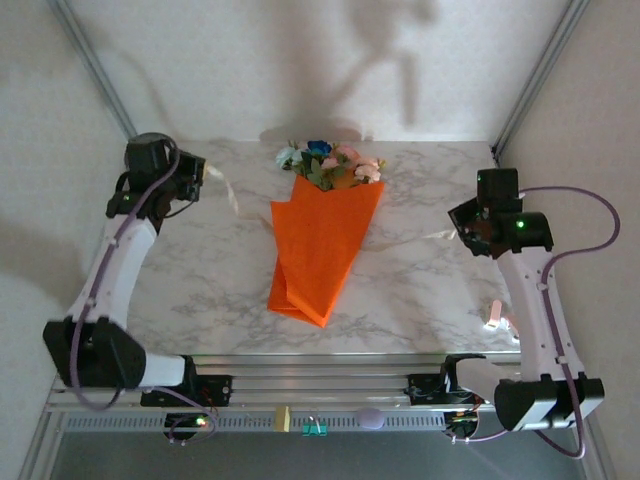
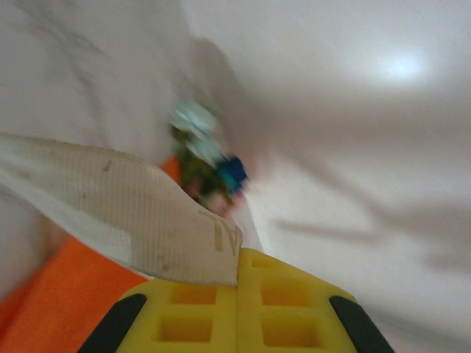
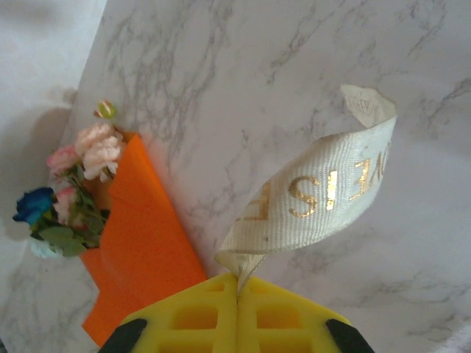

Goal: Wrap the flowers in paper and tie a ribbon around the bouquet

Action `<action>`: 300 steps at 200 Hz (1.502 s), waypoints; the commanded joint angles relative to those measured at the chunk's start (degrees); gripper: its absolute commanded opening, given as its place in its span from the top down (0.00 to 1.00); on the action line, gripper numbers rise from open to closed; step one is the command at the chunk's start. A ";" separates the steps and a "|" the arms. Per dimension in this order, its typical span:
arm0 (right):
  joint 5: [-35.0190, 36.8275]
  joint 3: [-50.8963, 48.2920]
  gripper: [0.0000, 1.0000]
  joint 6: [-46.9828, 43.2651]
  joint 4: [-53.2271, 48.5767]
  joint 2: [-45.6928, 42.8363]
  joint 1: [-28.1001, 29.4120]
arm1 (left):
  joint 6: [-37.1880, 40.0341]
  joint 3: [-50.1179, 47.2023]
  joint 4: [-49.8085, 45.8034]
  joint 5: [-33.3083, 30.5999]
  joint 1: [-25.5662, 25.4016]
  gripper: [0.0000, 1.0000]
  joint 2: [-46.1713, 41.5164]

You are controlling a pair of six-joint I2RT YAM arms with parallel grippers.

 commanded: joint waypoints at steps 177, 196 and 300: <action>-7.25 -13.16 1.00 -8.64 0.75 -3.44 12.24 | 21.42 45.78 6.14 23.72 -41.63 0.42 62.46; -8.52 -14.17 1.00 -9.42 1.54 -3.43 12.77 | 21.64 47.71 -0.19 15.85 -41.15 0.26 60.00; -12.31 -10.90 1.00 -18.78 2.21 2.59 23.87 | -2.46 5.15 -5.24 2.92 -21.77 0.39 26.96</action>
